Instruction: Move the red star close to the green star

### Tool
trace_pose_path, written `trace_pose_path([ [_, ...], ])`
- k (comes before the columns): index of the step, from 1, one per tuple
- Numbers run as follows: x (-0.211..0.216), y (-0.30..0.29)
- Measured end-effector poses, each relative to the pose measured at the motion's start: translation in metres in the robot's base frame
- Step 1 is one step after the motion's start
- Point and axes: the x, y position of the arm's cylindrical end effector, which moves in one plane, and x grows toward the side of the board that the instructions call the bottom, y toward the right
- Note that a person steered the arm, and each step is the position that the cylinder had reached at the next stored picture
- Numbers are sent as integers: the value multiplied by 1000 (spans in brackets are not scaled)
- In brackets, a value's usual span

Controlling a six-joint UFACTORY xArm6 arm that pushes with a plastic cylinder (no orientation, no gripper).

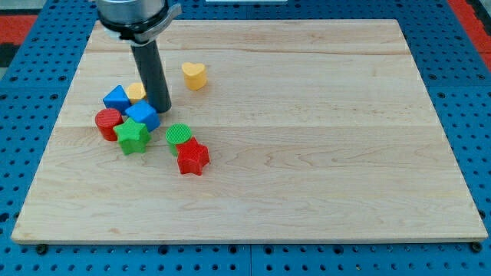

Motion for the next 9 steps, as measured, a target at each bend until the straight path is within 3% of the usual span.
trace_pose_path([
  [2, 54, -22],
  [4, 16, 70],
  [5, 52, 114],
  [7, 92, 78],
  [9, 103, 22],
])
